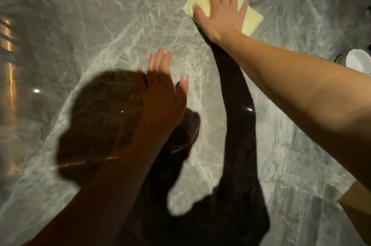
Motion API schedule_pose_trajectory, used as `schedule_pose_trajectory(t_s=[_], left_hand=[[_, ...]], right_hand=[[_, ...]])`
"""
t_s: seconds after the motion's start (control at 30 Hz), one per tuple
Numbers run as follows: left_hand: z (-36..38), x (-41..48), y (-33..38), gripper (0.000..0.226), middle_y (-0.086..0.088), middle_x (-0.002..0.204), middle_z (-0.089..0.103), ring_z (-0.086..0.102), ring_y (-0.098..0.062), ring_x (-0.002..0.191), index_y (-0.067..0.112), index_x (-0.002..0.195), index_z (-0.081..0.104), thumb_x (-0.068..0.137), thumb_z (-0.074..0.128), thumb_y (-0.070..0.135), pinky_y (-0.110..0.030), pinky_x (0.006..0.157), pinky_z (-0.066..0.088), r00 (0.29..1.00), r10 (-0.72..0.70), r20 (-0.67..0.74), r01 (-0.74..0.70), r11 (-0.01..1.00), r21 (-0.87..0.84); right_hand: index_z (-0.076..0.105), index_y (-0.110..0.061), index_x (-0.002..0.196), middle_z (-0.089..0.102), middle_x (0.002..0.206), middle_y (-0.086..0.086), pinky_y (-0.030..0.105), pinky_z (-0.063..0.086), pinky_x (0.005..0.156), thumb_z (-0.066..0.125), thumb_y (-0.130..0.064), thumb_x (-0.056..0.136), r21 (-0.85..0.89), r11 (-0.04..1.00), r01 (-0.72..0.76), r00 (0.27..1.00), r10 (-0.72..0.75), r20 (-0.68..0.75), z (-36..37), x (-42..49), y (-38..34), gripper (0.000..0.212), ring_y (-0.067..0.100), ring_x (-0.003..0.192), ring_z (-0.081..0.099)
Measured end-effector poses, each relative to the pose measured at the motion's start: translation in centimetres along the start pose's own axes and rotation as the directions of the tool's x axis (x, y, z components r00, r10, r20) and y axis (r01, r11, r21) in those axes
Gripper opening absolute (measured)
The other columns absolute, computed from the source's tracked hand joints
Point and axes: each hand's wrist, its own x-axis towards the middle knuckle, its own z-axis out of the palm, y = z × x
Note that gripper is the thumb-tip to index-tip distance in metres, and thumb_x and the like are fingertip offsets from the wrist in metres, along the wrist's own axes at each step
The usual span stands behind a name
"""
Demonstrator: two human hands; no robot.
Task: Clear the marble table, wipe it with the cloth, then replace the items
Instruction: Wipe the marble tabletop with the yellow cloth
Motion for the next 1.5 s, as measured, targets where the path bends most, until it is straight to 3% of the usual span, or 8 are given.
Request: schedule_pose_trajectory(t_s=[0.27, 0.53, 0.63, 0.77, 0.87, 1.07, 1.3, 1.5], left_hand=[[-0.8, 0.3, 0.5, 0.062, -0.006, 0.152, 0.033, 0.029, -0.02, 0.142, 0.007, 0.138, 0.037, 0.083, 0.041, 0.034, -0.036, 0.119, 0.007, 0.977, -0.207, -0.051, 0.173, 0.911, -0.374], [-5.4, 0.6, -3.0, 0.06, 0.003, 0.152, 0.031, 0.029, -0.015, 0.14, 0.017, 0.141, 0.034, 0.084, 0.036, 0.038, -0.046, 0.114, 0.027, 0.95, -0.309, -0.044, 0.248, 0.833, -0.495], [-8.9, 0.3, -7.3, 0.056, -0.001, 0.148, 0.04, 0.038, -0.018, 0.136, 0.015, 0.136, 0.043, 0.084, 0.038, 0.035, -0.051, 0.115, 0.024, 0.95, -0.285, -0.129, 0.214, 0.891, -0.4], [-13.4, -0.3, -14.3, 0.054, -0.001, 0.155, 0.03, 0.023, -0.02, 0.144, 0.022, 0.138, 0.042, 0.086, 0.042, 0.034, -0.053, 0.114, 0.011, 0.959, -0.252, -0.131, 0.251, 0.968, -0.025], [-17.1, -0.8, -20.2, 0.06, -0.004, 0.158, 0.02, 0.014, -0.03, 0.146, 0.027, 0.142, 0.036, 0.085, 0.039, 0.044, -0.062, 0.111, 0.01, 0.947, -0.32, -0.035, 0.317, 0.909, 0.269], [-23.5, -4.3, -28.2, 0.058, -0.009, 0.154, 0.029, 0.023, -0.035, 0.141, 0.023, 0.142, 0.034, 0.088, 0.037, 0.044, -0.066, 0.106, 0.02, 0.908, -0.402, -0.116, 0.406, 0.776, 0.483], [-23.0, -5.0, -27.5, 0.053, -0.001, 0.158, 0.022, 0.013, -0.026, 0.147, 0.024, 0.146, 0.029, 0.095, 0.025, 0.038, -0.056, 0.112, 0.008, 0.907, -0.394, -0.152, 0.421, 0.82, 0.388], [-23.3, -4.8, -26.9, 0.057, -0.003, 0.155, 0.03, 0.018, -0.019, 0.146, 0.016, 0.147, 0.026, 0.095, 0.031, 0.037, -0.048, 0.116, 0.0, 0.861, -0.451, -0.235, 0.49, 0.86, 0.144]], right_hand=[[0.006, -0.028, 0.154, 0.001, 0.163, 0.003, 0.06, -0.001, 0.115, 0.022, -0.062, 0.093, -0.019, 0.991, 0.136, 0.99, -0.135, 0.043, 0.8, -1.0, -8.1, 0.072, 0.03, 0.149, -0.003], [0.007, -0.029, 0.154, 0.002, 0.163, 0.003, 0.059, -0.001, 0.116, 0.024, -0.062, 0.093, -0.027, 0.962, 0.273, 0.961, -0.271, 0.06, 1.6, -2.2, -15.3, 0.071, 0.029, 0.149, -0.003], [0.007, -0.029, 0.154, 0.003, 0.163, 0.003, 0.058, -0.001, 0.116, 0.025, -0.061, 0.093, -0.023, 0.952, 0.304, 0.952, -0.302, 0.056, 1.8, -2.5, -17.4, 0.071, 0.029, 0.149, -0.002], [0.006, -0.029, 0.154, 0.002, 0.163, 0.003, 0.058, -0.001, 0.116, 0.023, -0.062, 0.093, -0.035, 0.936, 0.349, 0.936, -0.347, 0.065, 2.3, -2.9, -20.6, 0.071, 0.029, 0.149, -0.003], [0.005, -0.029, 0.154, 0.001, 0.163, 0.003, 0.058, -0.001, 0.116, 0.022, -0.063, 0.093, -0.037, 0.921, 0.389, 0.92, -0.385, 0.079, 2.5, -3.4, -23.1, 0.071, 0.029, 0.149, -0.004], [0.005, -0.029, 0.154, 0.002, 0.163, 0.004, 0.058, 0.0, 0.117, 0.023, -0.063, 0.093, -0.037, 0.887, 0.46, 0.885, -0.455, 0.094, 3.0, -4.3, -27.5, 0.072, 0.029, 0.149, -0.004], [0.006, -0.031, 0.154, 0.002, 0.163, 0.002, 0.057, -0.001, 0.118, 0.023, -0.064, 0.092, -0.018, 0.838, 0.546, 0.833, -0.54, 0.121, 3.8, -6.4, -32.8, 0.072, 0.028, 0.15, -0.003], [0.005, -0.033, 0.153, 0.002, 0.163, -0.001, 0.054, -0.002, 0.118, 0.024, -0.065, 0.091, -0.016, 0.718, 0.696, 0.712, -0.686, 0.151, 4.7, -10.9, -36.1, 0.073, 0.026, 0.15, -0.004]])
